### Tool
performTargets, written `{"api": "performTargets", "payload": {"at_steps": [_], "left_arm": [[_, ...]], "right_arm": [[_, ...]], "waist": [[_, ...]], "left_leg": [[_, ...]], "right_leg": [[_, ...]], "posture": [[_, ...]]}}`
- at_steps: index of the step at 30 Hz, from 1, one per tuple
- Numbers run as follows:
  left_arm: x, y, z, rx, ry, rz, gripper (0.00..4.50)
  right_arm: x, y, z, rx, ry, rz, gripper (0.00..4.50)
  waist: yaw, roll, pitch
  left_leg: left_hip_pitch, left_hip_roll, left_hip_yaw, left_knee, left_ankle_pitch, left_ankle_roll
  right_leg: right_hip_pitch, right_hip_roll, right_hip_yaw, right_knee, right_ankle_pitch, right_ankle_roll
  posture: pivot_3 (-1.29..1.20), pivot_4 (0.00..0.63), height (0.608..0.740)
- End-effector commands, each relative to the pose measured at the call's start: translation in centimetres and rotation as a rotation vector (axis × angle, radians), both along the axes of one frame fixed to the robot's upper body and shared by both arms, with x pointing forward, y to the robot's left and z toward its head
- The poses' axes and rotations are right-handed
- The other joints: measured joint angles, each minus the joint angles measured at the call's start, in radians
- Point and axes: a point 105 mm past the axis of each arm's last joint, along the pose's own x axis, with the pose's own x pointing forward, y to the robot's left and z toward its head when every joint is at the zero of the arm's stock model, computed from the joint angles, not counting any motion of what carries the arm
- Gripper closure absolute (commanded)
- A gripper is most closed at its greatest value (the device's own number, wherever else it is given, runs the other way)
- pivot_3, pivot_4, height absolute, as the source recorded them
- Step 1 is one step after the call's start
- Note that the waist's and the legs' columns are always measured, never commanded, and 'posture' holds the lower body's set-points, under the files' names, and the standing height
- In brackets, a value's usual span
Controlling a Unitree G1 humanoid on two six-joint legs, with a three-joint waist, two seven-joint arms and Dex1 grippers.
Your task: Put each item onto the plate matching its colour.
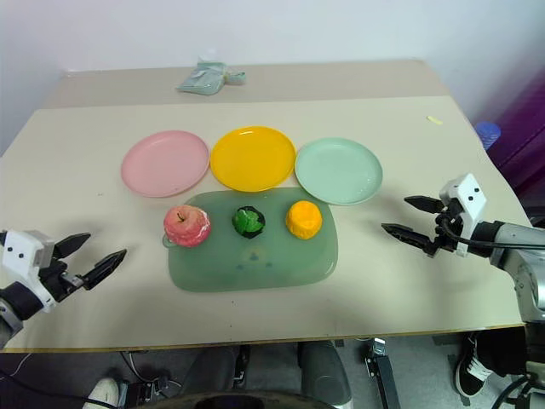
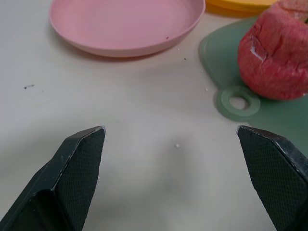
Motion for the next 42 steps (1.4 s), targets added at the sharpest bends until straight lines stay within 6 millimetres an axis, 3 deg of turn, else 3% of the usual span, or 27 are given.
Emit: {"api": "performTargets", "payload": {"at_steps": [1,7,17,23,28,34,42], "left_arm": [[-0.3,-0.2,1.1,0.008,-0.04,0.013,0.0],[-0.4,-0.4,1.4,-0.026,-0.059,0.04,0.0],[2.4,-1.3,3.1,-0.098,-0.137,-0.003,0.0],[5.3,-3.1,5.3,-0.194,-0.187,-0.114,0.0],[6.0,-6.5,6.9,-0.233,-0.168,-0.336,0.0],[5.8,-8.9,4.4,-0.047,0.007,-0.548,0.0],[7.0,-10.7,1.4,0.066,0.091,-0.639,0.0]], "right_arm": [[0.7,0.6,1.1,-0.007,-0.048,0.035,0.03],[1.8,0.7,1.3,-0.023,-0.082,0.026,0.03],[2.1,0.5,2.1,-0.023,-0.169,-0.046,0.03],[0.6,1.6,2.5,0.01,-0.172,-0.062,0.03],[-1.6,3.6,3.5,0.048,-0.145,0.012,0.03],[-5.6,8.9,3.8,0.074,-0.073,0.248,0.03],[-5.8,11.3,3.7,0.118,-0.085,0.257,0.03]], "waist": [[-0.001,0.0,0.0],[0.003,0.0,0.0],[0.001,0.0,0.0],[0.004,0.0,0.0],[0.001,0.0,0.0],[0.0,0.0,0.0],[0.003,-0.001,0.0]], "left_leg": [[0.0,0.0,0.0,0.0,0.0,0.0],[0.0,0.0,0.0,0.0,0.0,0.0],[0.0,-0.001,0.0,0.001,0.0,0.0],[-0.001,-0.001,-0.002,0.001,0.0,0.0],[0.0,-0.002,-0.002,0.001,0.0,0.0],[0.0,-0.001,-0.002,0.001,0.0,0.0],[-0.001,-0.002,-0.002,0.001,0.0,0.0]], "right_leg": [[0.0,0.0,0.0,0.0,0.0,0.0],[0.0,0.0,0.0,0.0,0.0,0.0],[0.0,0.0,0.0,0.0,0.0,0.0],[0.0,0.001,0.0,0.001,0.0,0.0],[0.001,0.001,0.0,0.001,0.0,0.0],[0.0,0.002,0.0,0.001,0.0,0.0],[0.0,0.002,-0.001,0.001,0.0,0.0]], "posture": [[0.0,0.15,0.74],[0.0,0.15,0.74],[0.0,0.15,0.74],[0.0,0.15,0.74],[0.0,0.15,0.74],[0.0,0.15,0.74],[0.0,0.15,0.74]]}}
